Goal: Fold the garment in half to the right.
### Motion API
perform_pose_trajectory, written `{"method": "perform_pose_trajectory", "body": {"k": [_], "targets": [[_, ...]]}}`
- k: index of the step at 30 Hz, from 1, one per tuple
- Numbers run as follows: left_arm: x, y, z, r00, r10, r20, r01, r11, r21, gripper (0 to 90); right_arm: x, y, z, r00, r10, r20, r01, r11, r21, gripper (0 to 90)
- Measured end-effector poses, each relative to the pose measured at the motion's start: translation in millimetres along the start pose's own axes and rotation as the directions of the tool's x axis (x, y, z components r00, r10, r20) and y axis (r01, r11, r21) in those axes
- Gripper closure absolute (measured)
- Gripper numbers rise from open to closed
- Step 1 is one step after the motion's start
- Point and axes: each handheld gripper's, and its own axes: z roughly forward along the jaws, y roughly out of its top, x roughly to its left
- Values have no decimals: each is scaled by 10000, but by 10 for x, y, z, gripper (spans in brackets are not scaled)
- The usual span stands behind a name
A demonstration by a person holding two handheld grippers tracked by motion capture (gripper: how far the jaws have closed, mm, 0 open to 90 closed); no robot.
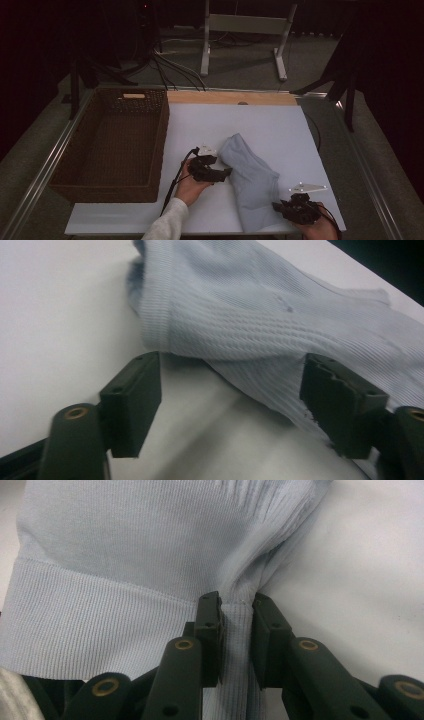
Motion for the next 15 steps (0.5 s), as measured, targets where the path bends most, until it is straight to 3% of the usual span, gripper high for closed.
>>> {"method": "perform_pose_trajectory", "body": {"k": [15], "targets": [[111,245,202,9968,-371,-705,365,9993,-88,300,1,-2,-1,10000,-40,-8,40,10000,-21,760]]}}
